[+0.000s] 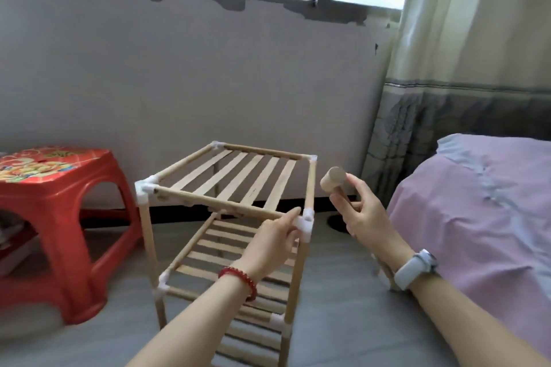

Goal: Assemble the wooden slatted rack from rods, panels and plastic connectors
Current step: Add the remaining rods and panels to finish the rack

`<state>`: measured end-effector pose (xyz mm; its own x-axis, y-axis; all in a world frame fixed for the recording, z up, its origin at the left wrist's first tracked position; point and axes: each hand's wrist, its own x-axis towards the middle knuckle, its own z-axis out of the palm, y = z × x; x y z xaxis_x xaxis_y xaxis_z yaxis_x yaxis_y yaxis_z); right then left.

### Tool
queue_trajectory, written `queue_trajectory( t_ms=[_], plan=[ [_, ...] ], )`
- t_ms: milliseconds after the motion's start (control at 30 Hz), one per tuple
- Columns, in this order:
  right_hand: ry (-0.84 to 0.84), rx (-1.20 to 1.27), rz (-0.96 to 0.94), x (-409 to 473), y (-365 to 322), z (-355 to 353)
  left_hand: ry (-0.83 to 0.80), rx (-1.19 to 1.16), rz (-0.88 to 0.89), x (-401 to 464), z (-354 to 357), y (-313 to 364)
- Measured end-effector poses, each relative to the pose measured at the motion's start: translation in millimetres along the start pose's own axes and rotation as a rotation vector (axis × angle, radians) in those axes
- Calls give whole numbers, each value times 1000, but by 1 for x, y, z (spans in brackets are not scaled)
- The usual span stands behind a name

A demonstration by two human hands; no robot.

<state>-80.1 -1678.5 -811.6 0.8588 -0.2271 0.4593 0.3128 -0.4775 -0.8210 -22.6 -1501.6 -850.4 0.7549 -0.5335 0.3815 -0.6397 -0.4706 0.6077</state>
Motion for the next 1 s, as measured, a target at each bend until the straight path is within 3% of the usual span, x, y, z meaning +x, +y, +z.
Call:
queue_trajectory(
  t_ms=[67,133,233,333,467,567,700,733,867,900,1000],
  plan=[
    [53,-32,-28,8,2,-17,-106,-32,-1,12,14,12],
    [91,-58,-55,13,4,-27,-135,93,14,19,20,16],
    [76,-108,-63,19,8,-38,154,470,242,19,9,21],
    [-91,-150,37,22,10,-40,434,599,366,16,-2,8],
    [-164,-416,148,25,7,-37,493,582,300,12,-6,-25],
    [-45,-467,71,40,-16,-37,490,544,298,6,0,-30],
    [379,-414,-174,48,-42,-31,503,521,294,5,0,-28],
    [394,-406,-187,42,-39,-26,498,520,293,5,0,-28],
    [22,-777,-85,12,-16,1,499,498,296,7,0,-30],
    [70,-767,-116,19,-18,-4,492,497,291,8,-1,-30],
    [419,-649,-221,50,-50,-24,503,497,278,11,-2,-31]
  ],
)
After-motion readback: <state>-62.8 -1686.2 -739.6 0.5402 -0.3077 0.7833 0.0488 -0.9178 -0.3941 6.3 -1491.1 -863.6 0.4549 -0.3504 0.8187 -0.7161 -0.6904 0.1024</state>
